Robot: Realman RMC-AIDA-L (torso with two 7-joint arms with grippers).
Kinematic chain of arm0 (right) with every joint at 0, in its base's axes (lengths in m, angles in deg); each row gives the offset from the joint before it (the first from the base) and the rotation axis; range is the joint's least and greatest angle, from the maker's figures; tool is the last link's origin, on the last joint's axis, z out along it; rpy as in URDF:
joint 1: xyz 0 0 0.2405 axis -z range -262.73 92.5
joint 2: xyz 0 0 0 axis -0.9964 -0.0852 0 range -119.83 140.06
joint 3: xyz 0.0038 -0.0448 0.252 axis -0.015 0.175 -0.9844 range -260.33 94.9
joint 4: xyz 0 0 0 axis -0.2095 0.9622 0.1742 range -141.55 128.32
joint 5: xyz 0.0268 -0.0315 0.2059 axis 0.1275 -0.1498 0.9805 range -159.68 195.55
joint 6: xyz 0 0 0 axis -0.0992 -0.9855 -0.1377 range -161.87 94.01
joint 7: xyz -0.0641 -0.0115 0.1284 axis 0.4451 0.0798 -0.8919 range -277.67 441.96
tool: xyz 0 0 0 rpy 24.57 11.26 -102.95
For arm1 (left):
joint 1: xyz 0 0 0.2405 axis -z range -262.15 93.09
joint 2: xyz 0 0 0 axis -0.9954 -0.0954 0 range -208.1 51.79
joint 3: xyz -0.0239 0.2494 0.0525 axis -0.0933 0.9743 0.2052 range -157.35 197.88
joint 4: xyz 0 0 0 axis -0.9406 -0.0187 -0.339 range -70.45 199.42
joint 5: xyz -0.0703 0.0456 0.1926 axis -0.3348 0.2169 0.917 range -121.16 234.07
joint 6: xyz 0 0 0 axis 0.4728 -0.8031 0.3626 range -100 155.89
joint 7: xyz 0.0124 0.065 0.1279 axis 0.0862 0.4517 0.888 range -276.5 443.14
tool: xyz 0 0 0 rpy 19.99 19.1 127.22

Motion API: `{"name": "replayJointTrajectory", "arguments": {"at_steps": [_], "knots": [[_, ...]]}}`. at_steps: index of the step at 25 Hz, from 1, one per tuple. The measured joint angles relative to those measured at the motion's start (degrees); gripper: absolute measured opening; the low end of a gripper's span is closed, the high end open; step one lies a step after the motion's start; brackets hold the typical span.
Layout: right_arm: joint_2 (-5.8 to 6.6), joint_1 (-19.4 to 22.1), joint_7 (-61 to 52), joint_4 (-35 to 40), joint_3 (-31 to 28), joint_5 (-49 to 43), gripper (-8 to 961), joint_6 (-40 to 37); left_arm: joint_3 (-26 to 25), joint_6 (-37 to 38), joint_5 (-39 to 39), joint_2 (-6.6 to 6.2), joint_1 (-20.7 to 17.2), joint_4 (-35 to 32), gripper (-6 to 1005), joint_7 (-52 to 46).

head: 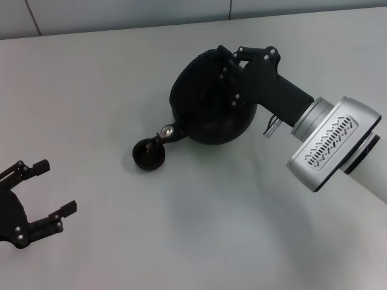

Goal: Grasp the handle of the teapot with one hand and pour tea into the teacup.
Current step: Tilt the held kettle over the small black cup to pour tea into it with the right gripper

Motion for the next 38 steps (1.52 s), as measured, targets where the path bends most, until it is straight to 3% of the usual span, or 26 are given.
{"name": "replayJointTrajectory", "arguments": {"at_steps": [38], "knots": [[0.18,0.1,6.0,1.6,0.0,-1.3,79,-3.9,-0.5,-0.7,0.0,0.28,0.4,0.0,861,-0.4]]}}
